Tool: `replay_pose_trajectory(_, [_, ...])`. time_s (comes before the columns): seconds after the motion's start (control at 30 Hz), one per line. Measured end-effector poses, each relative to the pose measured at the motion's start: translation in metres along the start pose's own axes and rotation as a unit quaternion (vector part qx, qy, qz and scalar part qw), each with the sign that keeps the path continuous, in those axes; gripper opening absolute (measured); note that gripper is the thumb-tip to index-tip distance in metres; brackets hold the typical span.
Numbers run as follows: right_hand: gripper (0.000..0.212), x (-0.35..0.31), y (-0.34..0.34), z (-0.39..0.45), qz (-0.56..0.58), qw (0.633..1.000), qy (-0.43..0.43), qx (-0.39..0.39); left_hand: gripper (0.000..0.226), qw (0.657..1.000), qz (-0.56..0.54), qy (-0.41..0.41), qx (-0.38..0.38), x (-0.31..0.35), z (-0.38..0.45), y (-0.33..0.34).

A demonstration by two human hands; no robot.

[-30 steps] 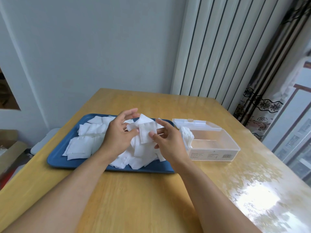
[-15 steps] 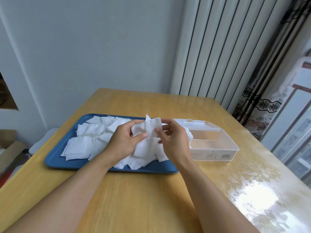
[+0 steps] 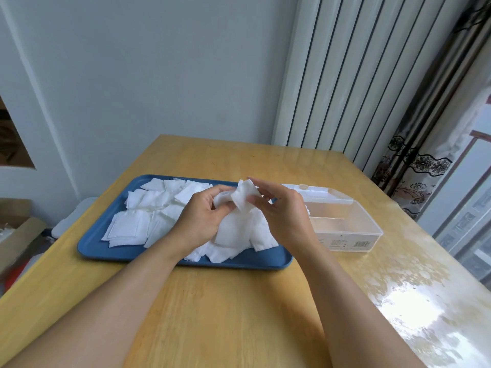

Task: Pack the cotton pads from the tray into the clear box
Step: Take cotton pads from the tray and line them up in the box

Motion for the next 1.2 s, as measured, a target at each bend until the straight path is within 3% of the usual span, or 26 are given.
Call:
replay_pose_trajectory(0.3, [0.037, 0.002, 0.005, 0.001, -0.047, 0.999, -0.018, -0.001, 0.013, 1.0, 0.013, 0.007, -0.013, 0.001, -0.003, 0.001])
replay_pose_trajectory(0.43, [0.008, 0.006, 0.005, 0.002, -0.057, 0.998, -0.009, 0.007, 0.013, 1.0, 0.002, -0.003, -0.019, 0.002, -0.002, 0.0])
replay_pose_trajectory(0.53, [0.01, 0.005, 0.007, 0.001, -0.05, 0.998, 0.007, 0.028, 0.013, 1.0, 0.02, -0.01, 0.01, -0.001, 0.0, -0.003])
replay_pose_trajectory(0.67, [0.019, 0.004, 0.002, -0.001, 0.033, 0.993, 0.04, 0.109, 0.007, 0.996, 0.069, -0.031, 0.057, -0.008, 0.004, -0.008])
replay_pose_trajectory(0.8, [0.02, 0.0, 0.005, -0.008, 0.204, 0.968, 0.146, -0.002, 0.02, 0.989, 0.089, -0.042, 0.111, -0.013, 0.006, -0.01])
replay_pose_trajectory(0.93, [0.023, -0.001, 0.02, -0.016, 0.244, 0.95, 0.178, -0.076, 0.014, 0.981, 0.003, -0.05, 0.187, -0.009, 0.006, -0.013])
replay_pose_trajectory(1.03, [0.031, 0.002, 0.027, -0.017, 0.172, 0.968, 0.17, -0.061, 0.007, 0.978, -0.095, -0.068, 0.172, -0.006, 0.004, -0.009])
replay_pose_trajectory(1.2, [0.046, 0.005, 0.024, -0.015, 0.107, 0.98, 0.166, -0.03, 0.005, 0.974, -0.16, -0.084, 0.134, 0.0, 0.003, -0.001])
Point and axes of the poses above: each hand's wrist, its own z-axis towards the middle knuckle, its own y-axis out of the palm, x = y × z, the point moved 2 cm from there along z, towards the middle knuckle, and after that the axes turned 1 degree about z, right-handed, at the moved point
